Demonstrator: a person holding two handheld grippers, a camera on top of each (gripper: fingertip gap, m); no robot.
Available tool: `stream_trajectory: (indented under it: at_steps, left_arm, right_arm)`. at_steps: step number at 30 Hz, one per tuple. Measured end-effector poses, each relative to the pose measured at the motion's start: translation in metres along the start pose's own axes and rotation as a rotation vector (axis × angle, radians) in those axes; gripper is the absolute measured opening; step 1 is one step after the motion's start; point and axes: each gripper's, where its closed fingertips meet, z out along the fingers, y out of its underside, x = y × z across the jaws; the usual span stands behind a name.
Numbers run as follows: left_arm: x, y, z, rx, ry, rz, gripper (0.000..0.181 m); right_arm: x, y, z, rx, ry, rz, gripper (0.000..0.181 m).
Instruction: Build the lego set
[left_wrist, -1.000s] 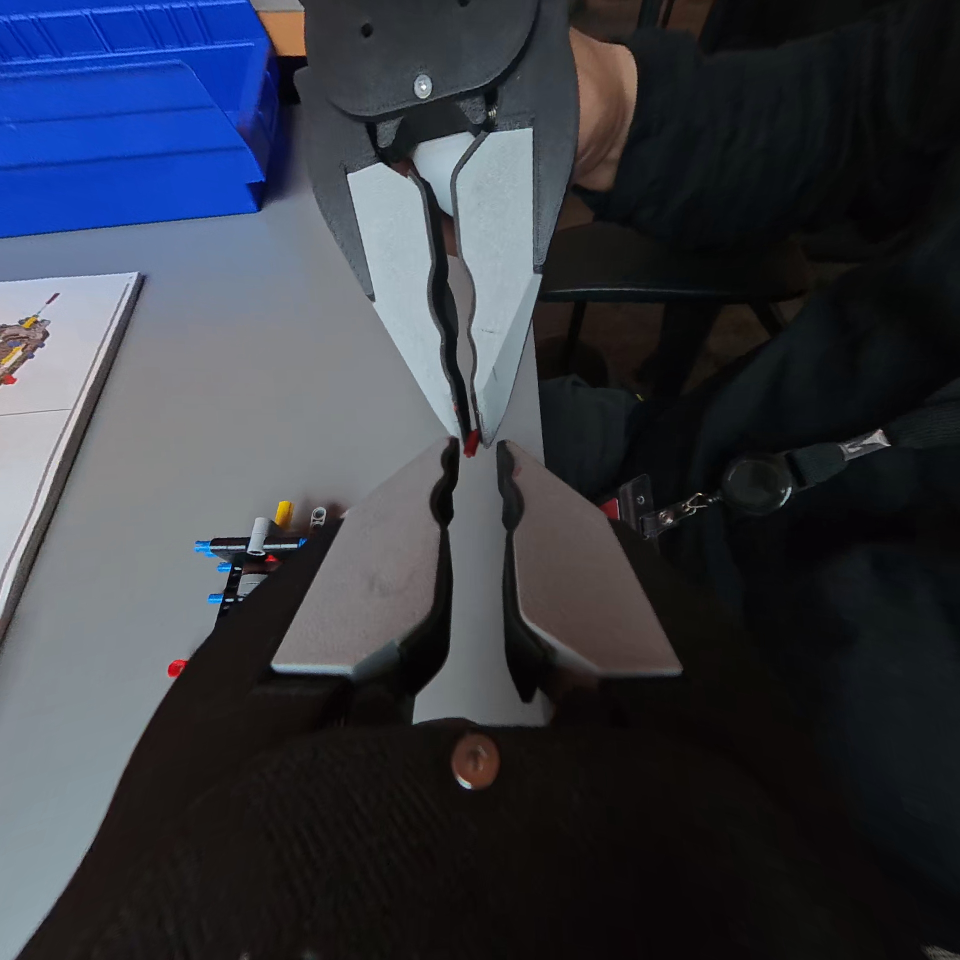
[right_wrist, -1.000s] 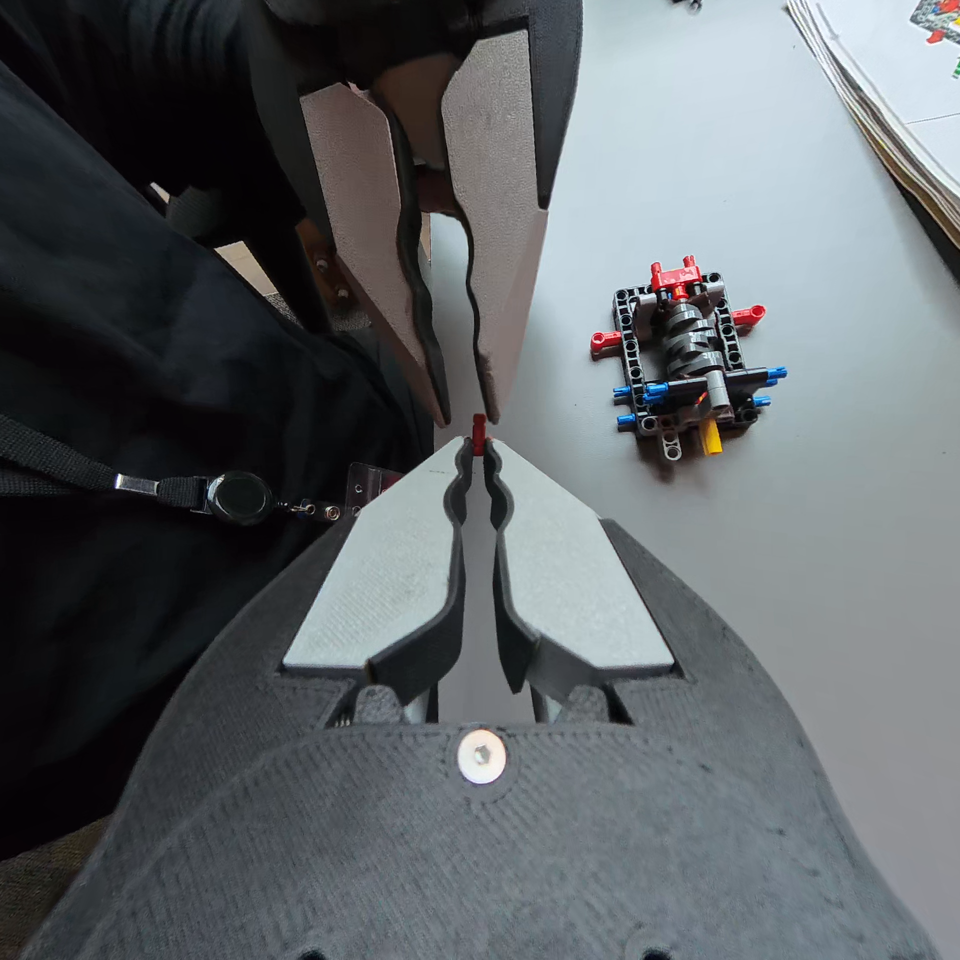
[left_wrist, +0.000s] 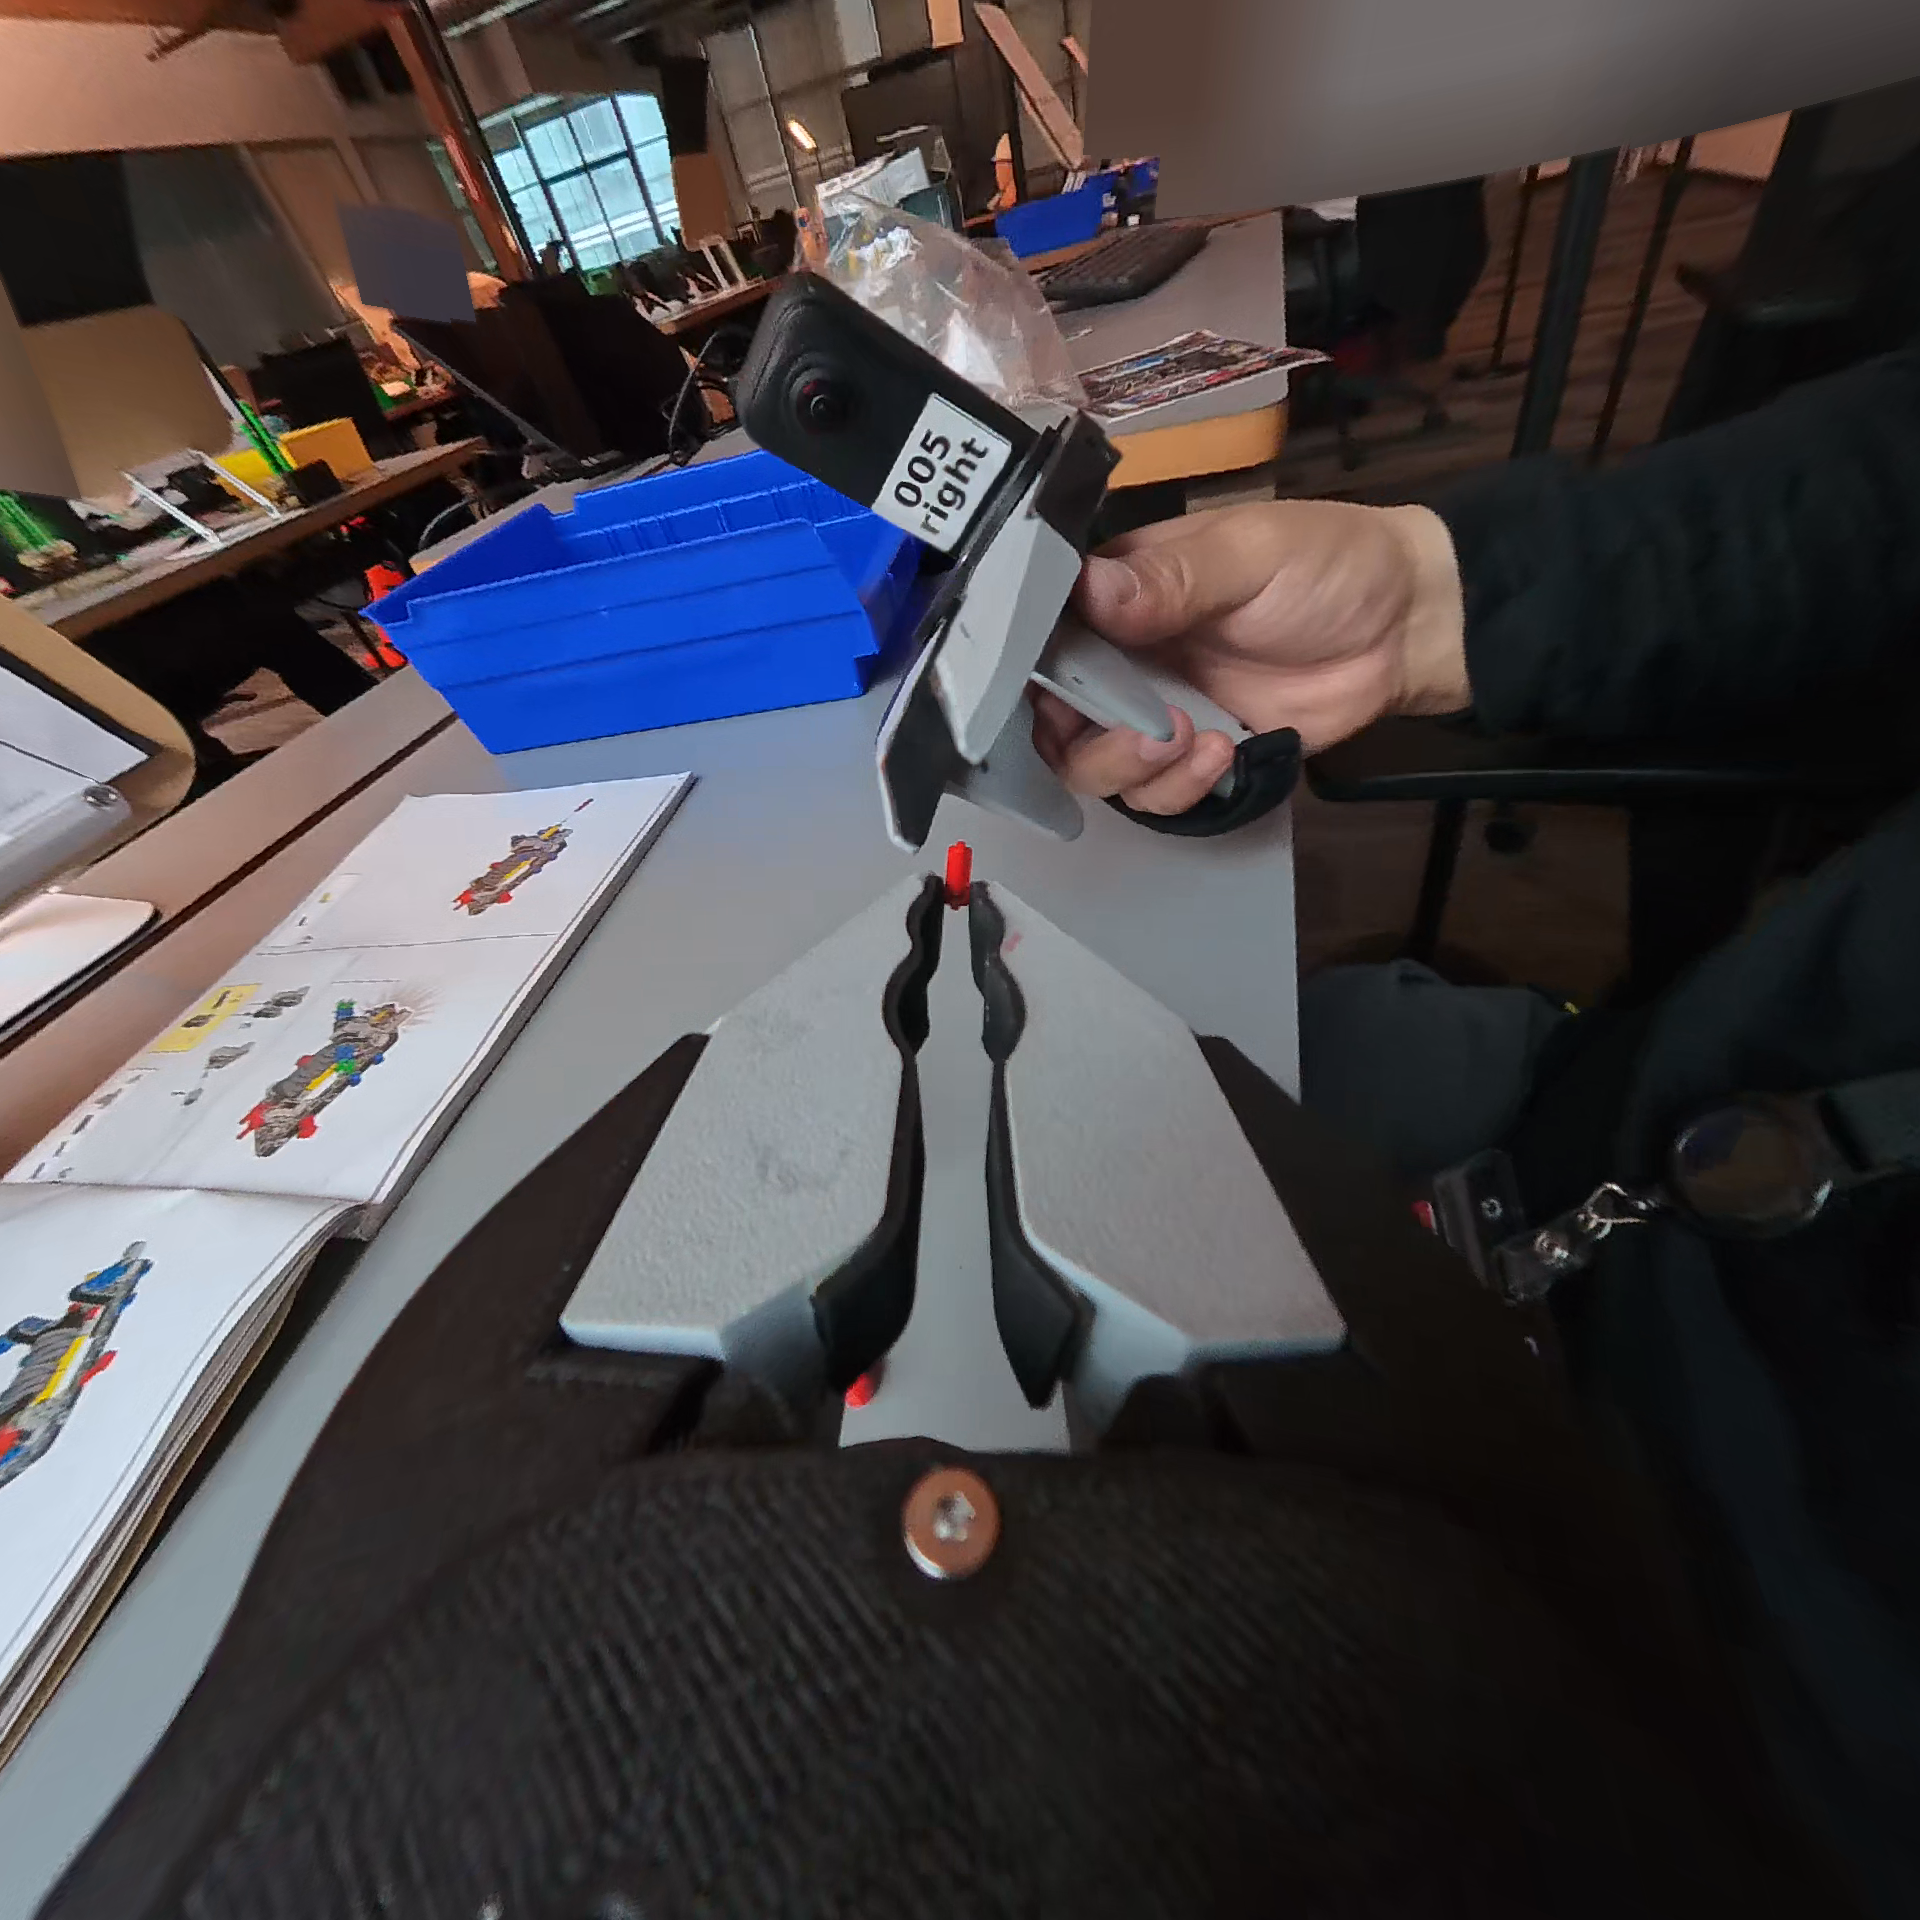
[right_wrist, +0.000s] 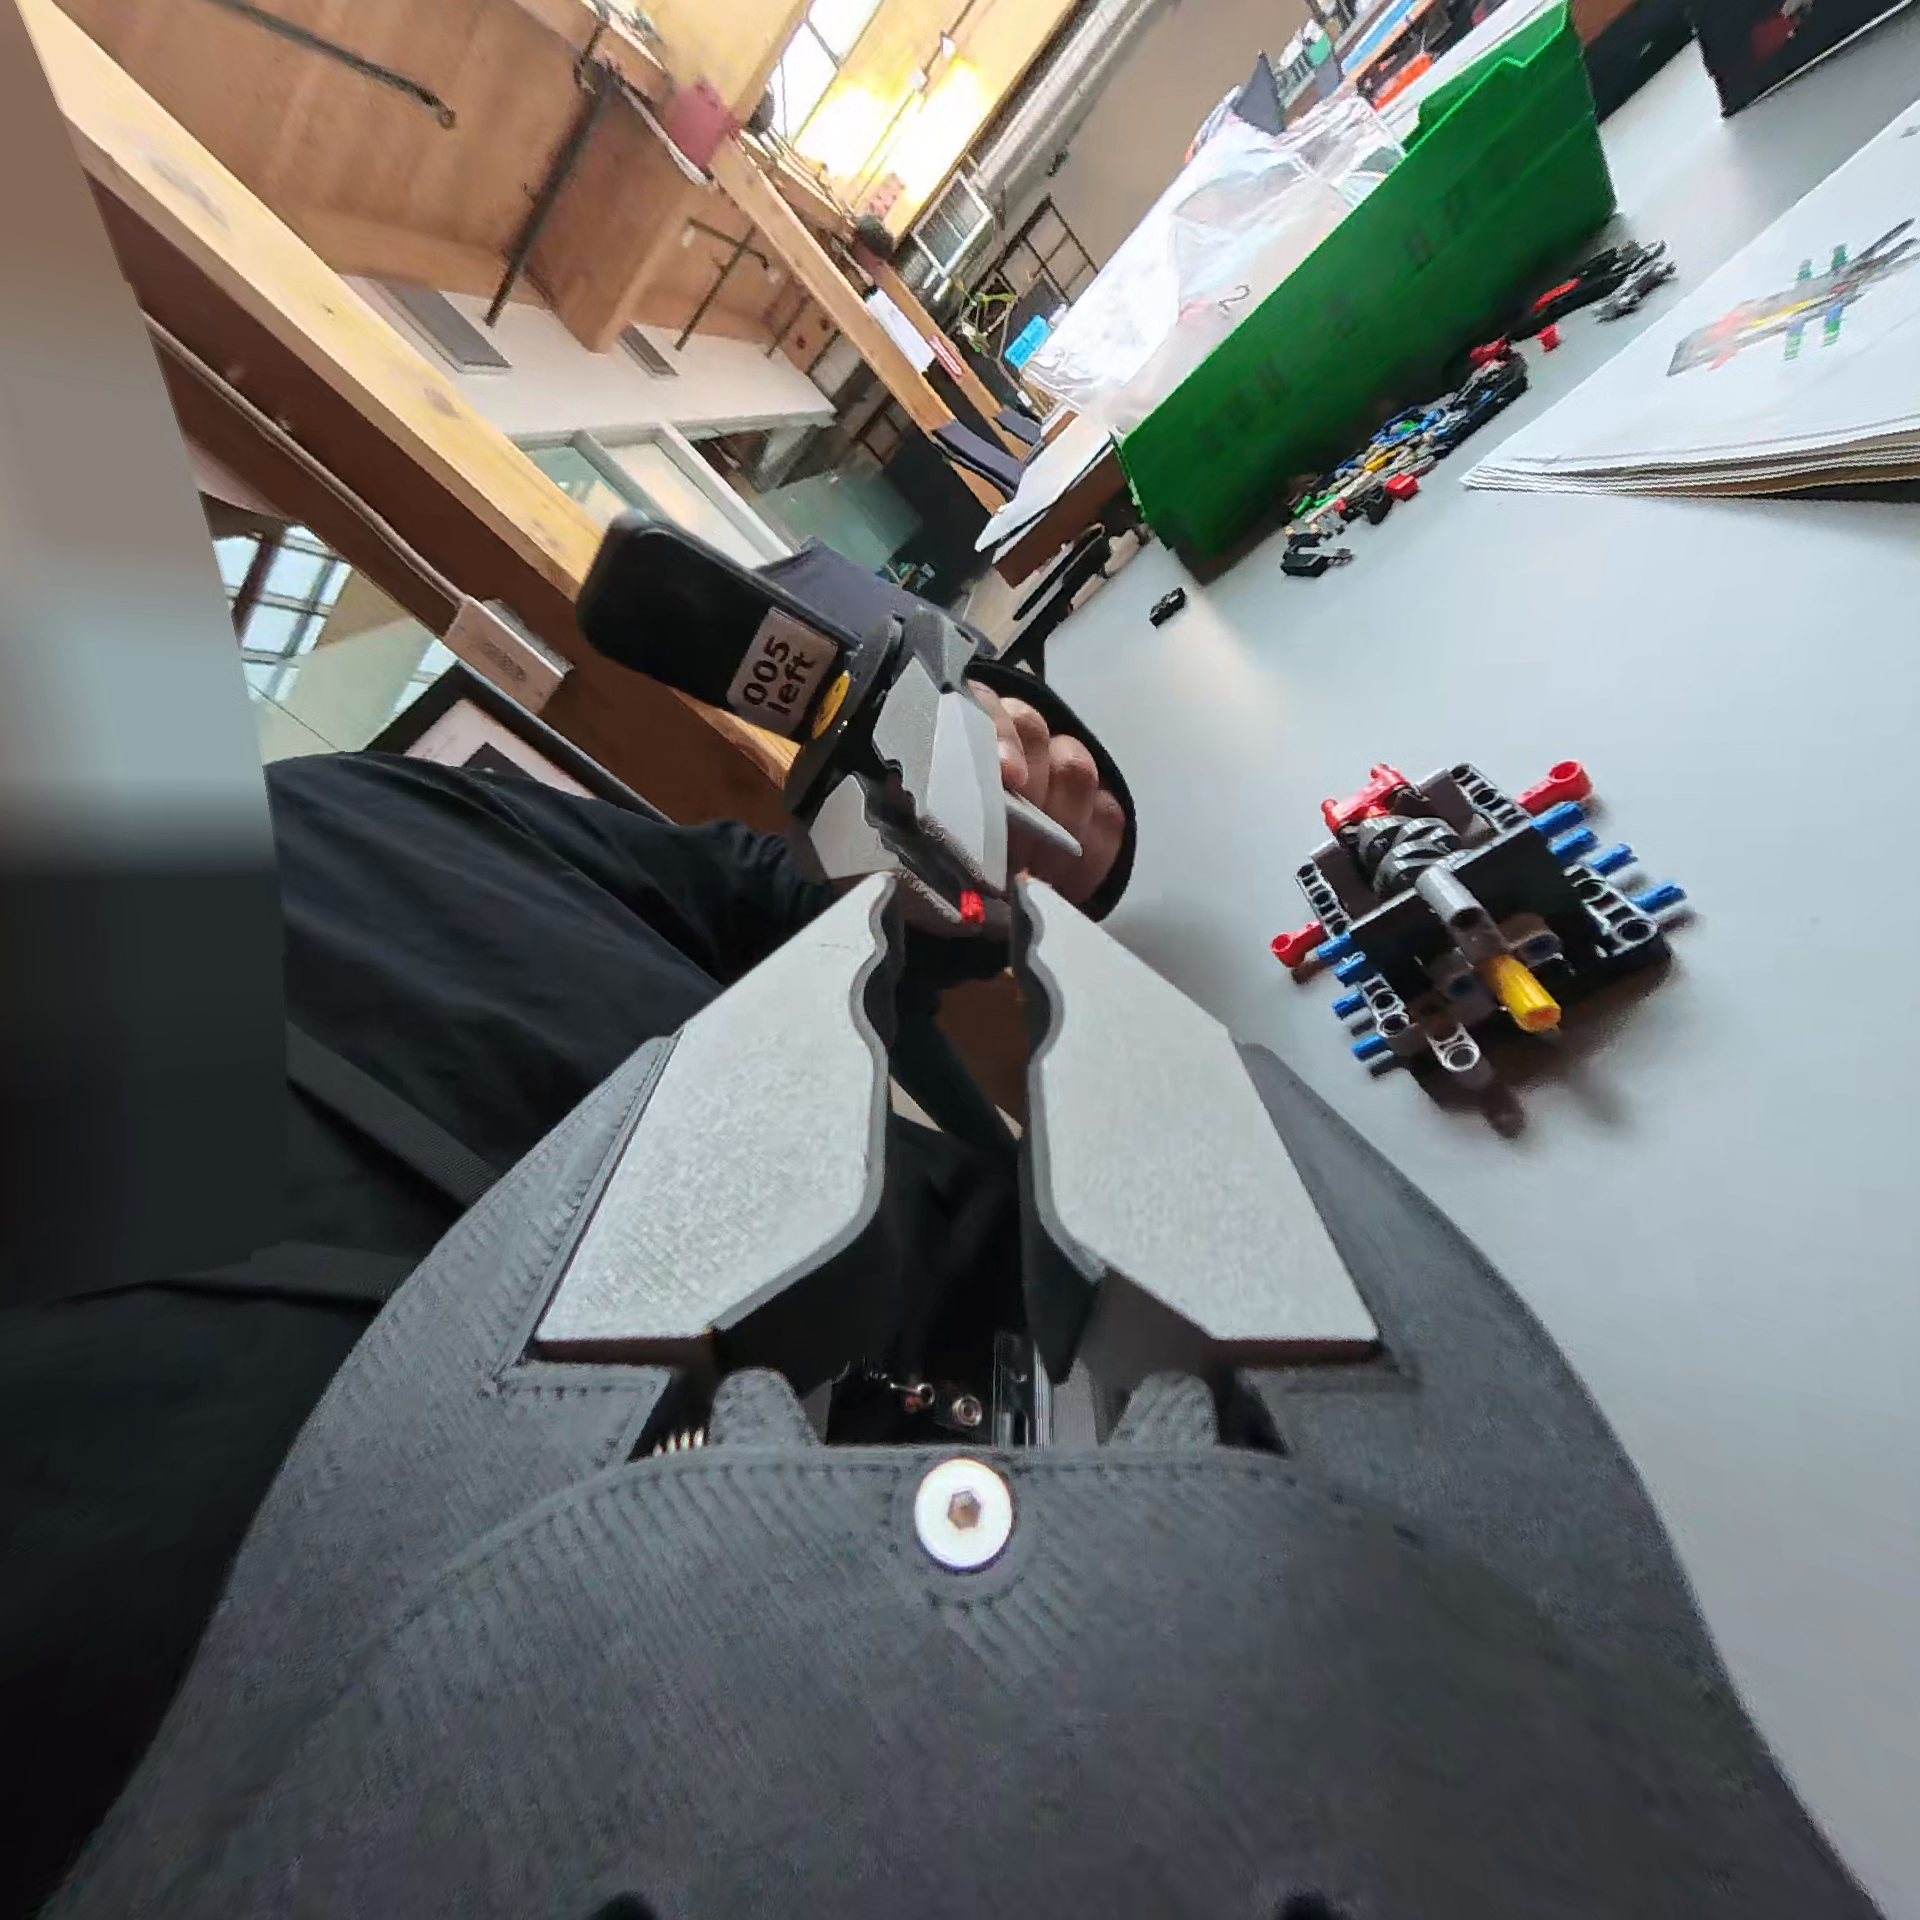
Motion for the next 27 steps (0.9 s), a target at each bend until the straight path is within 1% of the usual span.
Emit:
stream_trajectory:
  at_steps: [3,7,13,19,24,27]
  left_arm:
    - [-0.003,0.000,-0.001,-0.010,-0.039,0.020,0.002]
    - [-0.004,0.001,-0.003,-0.014,-0.044,0.016,0.002]
    - [-0.005,0.002,-0.003,-0.028,-0.059,0.027,0.002]
    - [-0.004,0.006,-0.002,-0.062,-0.071,0.074,0.002]
    - [-0.002,0.014,0.000,-0.119,-0.070,0.156,0.002]
    - [-0.001,0.019,0.001,-0.143,-0.056,0.148,0.002]
  right_arm:
    - [0.004,0.009,0.008,-0.058,0.034,0.000,0.014]
    - [0.003,0.008,0.012,-0.046,0.019,0.001,0.003]
    - [0.007,0.009,0.015,-0.052,0.023,0.021,0.000]
    - [0.010,0.012,0.016,-0.056,0.039,0.034,0.001]
    - [0.014,0.019,0.016,-0.099,0.079,-0.009,0.000]
    - [0.018,0.022,0.015,-0.117,0.121,-0.059,0.000]
